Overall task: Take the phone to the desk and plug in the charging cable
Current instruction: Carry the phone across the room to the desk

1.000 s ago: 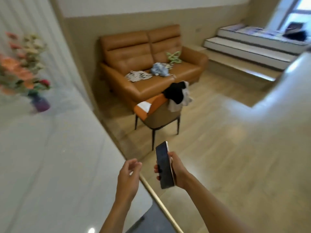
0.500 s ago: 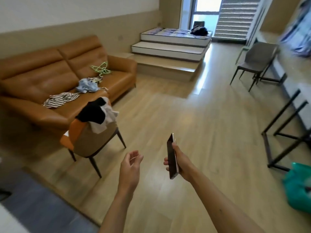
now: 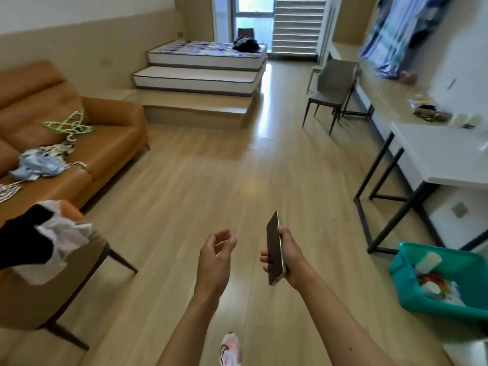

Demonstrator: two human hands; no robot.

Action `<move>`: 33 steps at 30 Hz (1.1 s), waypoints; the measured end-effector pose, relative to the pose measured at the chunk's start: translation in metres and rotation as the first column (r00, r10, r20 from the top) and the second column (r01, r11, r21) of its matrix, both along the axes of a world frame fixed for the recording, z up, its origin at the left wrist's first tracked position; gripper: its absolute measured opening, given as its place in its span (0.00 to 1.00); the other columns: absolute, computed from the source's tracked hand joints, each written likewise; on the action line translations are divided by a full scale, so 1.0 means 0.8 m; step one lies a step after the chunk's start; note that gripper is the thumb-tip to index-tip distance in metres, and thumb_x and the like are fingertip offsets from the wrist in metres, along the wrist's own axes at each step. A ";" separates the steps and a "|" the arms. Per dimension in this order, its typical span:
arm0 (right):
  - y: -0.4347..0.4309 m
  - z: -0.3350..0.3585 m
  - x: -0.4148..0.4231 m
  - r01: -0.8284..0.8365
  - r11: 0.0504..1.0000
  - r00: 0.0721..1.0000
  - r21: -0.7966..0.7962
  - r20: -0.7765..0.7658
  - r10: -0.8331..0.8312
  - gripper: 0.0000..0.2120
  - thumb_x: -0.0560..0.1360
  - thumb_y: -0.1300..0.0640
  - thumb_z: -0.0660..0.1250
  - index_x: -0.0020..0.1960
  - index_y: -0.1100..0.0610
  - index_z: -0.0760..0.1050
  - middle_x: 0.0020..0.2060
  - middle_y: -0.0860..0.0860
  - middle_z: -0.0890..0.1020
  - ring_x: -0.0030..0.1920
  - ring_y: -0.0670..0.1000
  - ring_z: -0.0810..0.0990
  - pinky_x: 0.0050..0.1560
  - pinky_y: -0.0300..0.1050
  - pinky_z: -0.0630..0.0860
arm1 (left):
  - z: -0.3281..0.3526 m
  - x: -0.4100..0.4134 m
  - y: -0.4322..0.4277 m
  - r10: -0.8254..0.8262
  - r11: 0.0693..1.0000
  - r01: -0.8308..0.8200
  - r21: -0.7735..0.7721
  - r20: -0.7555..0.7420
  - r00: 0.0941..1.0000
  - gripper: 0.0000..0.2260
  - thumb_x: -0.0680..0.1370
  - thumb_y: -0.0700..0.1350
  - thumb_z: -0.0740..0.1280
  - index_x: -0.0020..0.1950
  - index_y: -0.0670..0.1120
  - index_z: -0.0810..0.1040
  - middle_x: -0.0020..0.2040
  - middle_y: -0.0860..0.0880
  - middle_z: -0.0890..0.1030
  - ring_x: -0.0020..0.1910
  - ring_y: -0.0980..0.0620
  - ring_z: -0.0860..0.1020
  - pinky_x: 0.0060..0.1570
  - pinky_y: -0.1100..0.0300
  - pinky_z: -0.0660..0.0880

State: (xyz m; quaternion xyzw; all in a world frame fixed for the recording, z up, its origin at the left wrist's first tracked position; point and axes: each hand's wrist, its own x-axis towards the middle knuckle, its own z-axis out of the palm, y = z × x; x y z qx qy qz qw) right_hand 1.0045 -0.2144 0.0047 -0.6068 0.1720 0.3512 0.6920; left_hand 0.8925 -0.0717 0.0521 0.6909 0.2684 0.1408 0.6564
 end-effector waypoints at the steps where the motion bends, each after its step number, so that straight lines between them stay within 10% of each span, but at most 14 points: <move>1: -0.005 -0.002 0.023 0.014 1.000 1.000 -0.007 0.004 -0.014 0.34 0.74 0.33 0.60 0.63 0.62 0.72 0.43 0.63 0.80 0.40 0.59 0.80 0.34 0.50 0.78 | -0.002 0.031 -0.003 -0.025 1.000 0.025 -0.005 0.002 1.000 0.09 0.79 0.52 0.66 0.59 0.55 0.77 0.57 0.59 0.79 0.59 0.60 0.76 0.55 0.60 0.73; 15: -0.056 0.034 0.377 0.266 0.957 0.963 -0.115 0.083 -0.258 0.32 0.77 0.35 0.60 0.66 0.60 0.69 0.47 0.64 0.81 0.44 0.59 0.81 0.41 0.52 0.79 | 0.028 0.456 -0.028 -0.321 0.947 0.320 0.014 0.020 0.947 0.10 0.80 0.52 0.65 0.61 0.55 0.76 0.60 0.55 0.79 0.61 0.55 0.76 0.52 0.62 0.71; 33: -0.077 0.053 0.930 0.139 0.982 0.974 -0.131 0.197 -0.112 0.31 0.75 0.34 0.62 0.64 0.58 0.73 0.43 0.60 0.81 0.37 0.55 0.81 0.34 0.48 0.78 | 0.044 0.958 -0.054 -0.133 0.990 0.131 0.053 0.039 0.990 0.14 0.80 0.48 0.65 0.64 0.48 0.77 0.61 0.51 0.80 0.62 0.50 0.77 0.58 0.57 0.73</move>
